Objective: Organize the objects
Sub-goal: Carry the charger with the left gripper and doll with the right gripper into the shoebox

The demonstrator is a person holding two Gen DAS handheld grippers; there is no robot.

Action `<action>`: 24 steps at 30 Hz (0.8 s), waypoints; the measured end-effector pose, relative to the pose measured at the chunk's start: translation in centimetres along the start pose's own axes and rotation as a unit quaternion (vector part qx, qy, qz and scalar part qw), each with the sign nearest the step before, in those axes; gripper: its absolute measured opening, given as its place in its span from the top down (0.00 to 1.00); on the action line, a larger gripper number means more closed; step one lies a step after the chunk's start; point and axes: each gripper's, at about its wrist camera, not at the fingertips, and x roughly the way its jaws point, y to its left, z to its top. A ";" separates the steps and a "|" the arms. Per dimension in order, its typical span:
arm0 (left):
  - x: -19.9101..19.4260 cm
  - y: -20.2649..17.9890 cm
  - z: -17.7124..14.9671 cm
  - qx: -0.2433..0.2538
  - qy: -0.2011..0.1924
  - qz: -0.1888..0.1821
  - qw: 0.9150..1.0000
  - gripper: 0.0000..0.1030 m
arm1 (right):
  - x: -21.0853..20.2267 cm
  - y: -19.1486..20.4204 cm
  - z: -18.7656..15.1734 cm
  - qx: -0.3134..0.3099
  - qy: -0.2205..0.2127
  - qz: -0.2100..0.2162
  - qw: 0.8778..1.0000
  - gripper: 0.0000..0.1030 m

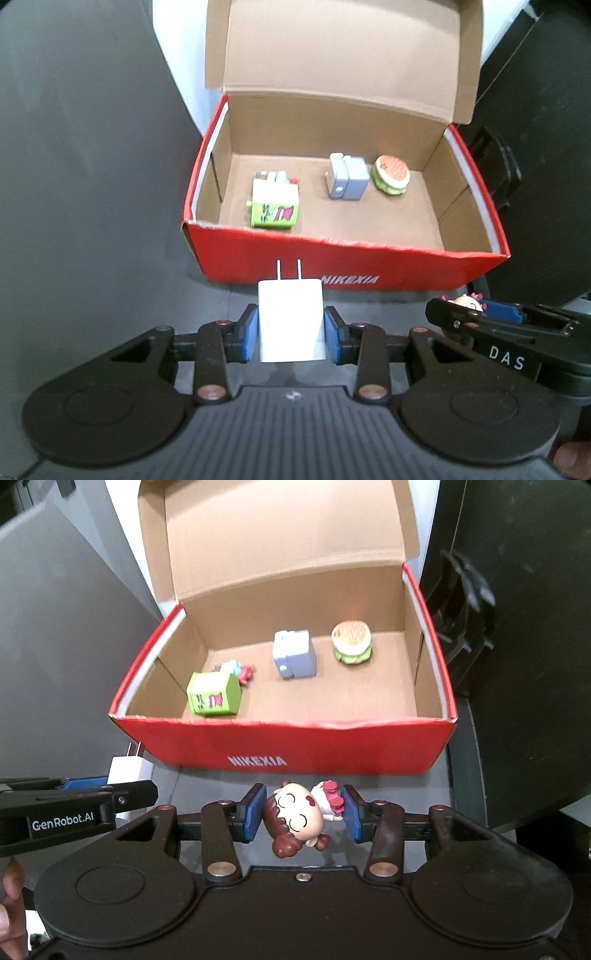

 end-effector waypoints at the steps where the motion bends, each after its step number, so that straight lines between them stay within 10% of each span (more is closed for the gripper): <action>1: -0.3 -0.1 0.1 0.002 -0.004 -0.003 1.000 0.65 | -0.3 -0.1 0.1 0.003 -0.004 0.001 1.000 0.57; 24: -4.1 -1.9 4.4 0.042 -0.059 -0.045 0.996 0.65 | -4.1 -2.5 4.2 0.029 -0.079 0.034 0.996 0.57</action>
